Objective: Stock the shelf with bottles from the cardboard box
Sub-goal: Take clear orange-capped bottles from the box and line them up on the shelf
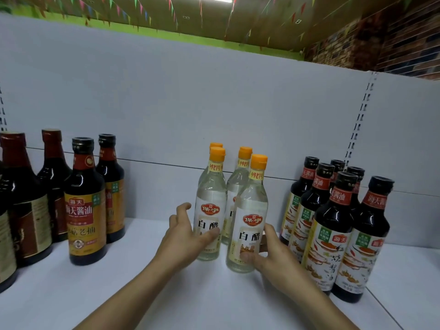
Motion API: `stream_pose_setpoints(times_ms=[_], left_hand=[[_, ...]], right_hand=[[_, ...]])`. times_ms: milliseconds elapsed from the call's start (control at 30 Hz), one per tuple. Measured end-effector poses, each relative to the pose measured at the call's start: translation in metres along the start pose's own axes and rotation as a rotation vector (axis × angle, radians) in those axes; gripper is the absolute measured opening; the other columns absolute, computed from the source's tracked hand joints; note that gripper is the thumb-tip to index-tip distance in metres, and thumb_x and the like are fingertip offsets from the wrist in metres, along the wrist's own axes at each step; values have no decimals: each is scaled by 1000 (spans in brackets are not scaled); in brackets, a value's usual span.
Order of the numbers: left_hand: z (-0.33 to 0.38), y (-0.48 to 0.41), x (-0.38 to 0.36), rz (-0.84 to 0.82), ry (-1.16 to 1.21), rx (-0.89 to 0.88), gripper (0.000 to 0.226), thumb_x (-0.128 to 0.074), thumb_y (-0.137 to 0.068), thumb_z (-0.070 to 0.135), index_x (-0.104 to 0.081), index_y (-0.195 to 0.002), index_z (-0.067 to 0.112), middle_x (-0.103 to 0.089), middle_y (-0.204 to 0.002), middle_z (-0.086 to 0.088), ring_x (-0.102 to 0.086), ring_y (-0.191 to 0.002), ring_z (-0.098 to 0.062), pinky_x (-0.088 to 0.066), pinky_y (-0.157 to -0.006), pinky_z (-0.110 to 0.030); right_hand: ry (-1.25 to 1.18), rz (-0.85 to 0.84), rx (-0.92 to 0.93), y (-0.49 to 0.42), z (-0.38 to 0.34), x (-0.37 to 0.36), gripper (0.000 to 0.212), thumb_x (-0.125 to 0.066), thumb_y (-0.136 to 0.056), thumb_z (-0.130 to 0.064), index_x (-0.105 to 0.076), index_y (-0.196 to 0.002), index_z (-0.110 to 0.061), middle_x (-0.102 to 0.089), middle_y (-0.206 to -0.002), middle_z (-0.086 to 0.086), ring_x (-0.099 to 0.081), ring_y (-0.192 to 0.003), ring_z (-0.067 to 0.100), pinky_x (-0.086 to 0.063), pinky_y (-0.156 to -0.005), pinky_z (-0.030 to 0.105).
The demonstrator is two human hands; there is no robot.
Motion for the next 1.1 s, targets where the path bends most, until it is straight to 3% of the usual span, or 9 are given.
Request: stream_pose_setpoints(times_ms=[167,267,433,567,667,767,900,1000,1100], left_hand=[[-3,0,-11,-57,56,-80,86,-78,-86,51,-26,-152,34,-49,-148,5,-60,-122,-17,-54,-104,-43],[-9,0,-13,-70,48,-100,72,-75,-88,54,-36,-144,31,-60,-139,9,-63,-121,-15,-55,-104,-46],[-12,0,-12,-94,35,-94,63,-70,-88,61,-39,-134,32,-64,-132,16,-66,-116,-12,-56,-101,-45],[-15,-1,-13,-100,36,-90,58,-69,-88,62,-37,-129,36,-65,-128,20,-68,-113,-9,-58,-98,-42],[-17,-2,-13,-103,28,-94,58,-68,-87,64,-36,-128,37,-64,-127,22,-68,-111,-8,-59,-97,-40],[-18,-3,-13,-103,20,-100,58,-68,-87,64,-36,-128,38,-64,-128,21,-68,-111,-8,-59,-95,-37],[-20,-5,-13,-104,5,-103,56,-67,-88,62,-36,-127,38,-64,-128,21,-68,-112,-10,-58,-93,-35],[-22,-6,-12,-85,-10,-106,52,-68,-90,61,-37,-124,38,-66,-124,22,-68,-107,-7,-55,-86,-28],[-24,-6,-11,-75,-17,-106,53,-68,-90,61,-37,-125,38,-65,-121,24,-68,-107,-9,-57,-88,-32]], right_hand=[[56,43,-7,-2,5,-7,60,-76,-90,-36,-35,-126,-62,-67,-115,-30,-59,-101,-20,-48,-84,15],[109,35,5,-3,7,-13,63,-74,-91,-38,-34,-139,-48,-66,-121,-27,-60,-102,-18,-51,-92,20],[131,45,16,-5,8,-17,64,-75,-90,-39,-36,-140,-46,-65,-121,-28,-61,-103,-16,-53,-95,23],[137,50,33,-6,5,-19,64,-75,-90,-42,-35,-139,-46,-62,-119,-31,-58,-101,-21,-47,-82,9],[148,51,37,-5,3,-20,63,-72,-92,-41,-34,-142,-44,-61,-124,-28,-59,-103,-17,-45,-81,6],[164,55,50,-4,1,-20,62,-71,-94,-39,-35,-145,-41,-59,-132,-24,-58,-109,-11,-45,-89,9],[159,52,65,-4,-1,-21,62,-69,-95,-37,-36,-147,-40,-59,-136,-23,-57,-120,-3,-48,-105,26],[170,53,85,-4,-1,-22,61,-69,-95,-36,-36,-147,-38,-59,-135,-22,-57,-120,0,-47,-105,29],[178,57,102,-4,-2,-24,60,-68,-96,-36,-35,-146,-39,-59,-134,-22,-57,-119,0,-48,-103,27]])
Point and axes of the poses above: each hand's wrist, its own y-axis away from the middle knuckle, its own x-axis out of the back of the hand, z = x × y, the point moved 2 cm from there along -y, towards the middle knuckle
